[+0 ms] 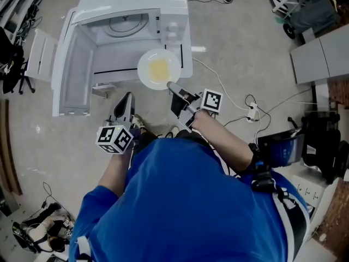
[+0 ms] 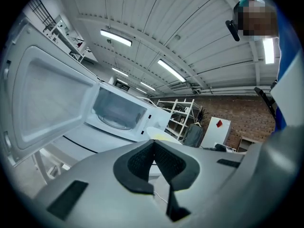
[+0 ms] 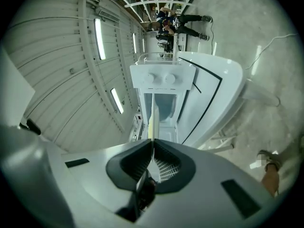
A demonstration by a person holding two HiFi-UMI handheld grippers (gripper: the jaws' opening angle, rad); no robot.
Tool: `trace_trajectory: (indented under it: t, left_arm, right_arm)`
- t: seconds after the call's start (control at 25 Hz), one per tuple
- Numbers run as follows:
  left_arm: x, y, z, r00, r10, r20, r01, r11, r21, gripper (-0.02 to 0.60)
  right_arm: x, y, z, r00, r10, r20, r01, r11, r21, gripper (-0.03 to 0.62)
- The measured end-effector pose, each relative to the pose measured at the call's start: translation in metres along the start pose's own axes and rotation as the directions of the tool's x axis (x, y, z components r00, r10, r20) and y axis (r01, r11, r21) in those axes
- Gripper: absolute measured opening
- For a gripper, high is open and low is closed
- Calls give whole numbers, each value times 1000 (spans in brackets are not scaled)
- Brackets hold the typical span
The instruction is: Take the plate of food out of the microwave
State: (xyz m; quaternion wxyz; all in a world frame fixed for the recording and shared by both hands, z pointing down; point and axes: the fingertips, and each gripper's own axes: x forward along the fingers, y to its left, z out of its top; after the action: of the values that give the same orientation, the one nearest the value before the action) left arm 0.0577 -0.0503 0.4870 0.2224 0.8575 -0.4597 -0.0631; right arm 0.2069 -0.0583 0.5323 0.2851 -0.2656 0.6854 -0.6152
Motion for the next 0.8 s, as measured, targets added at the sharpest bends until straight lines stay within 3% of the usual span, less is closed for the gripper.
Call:
trace_trajectory:
  t: [0.8]
  left_arm:
    - [-36, 5, 18, 998, -57, 7, 57, 998, 4, 9]
  right_arm:
    - [-26, 32, -51, 998, 49, 46, -47, 998, -35, 18]
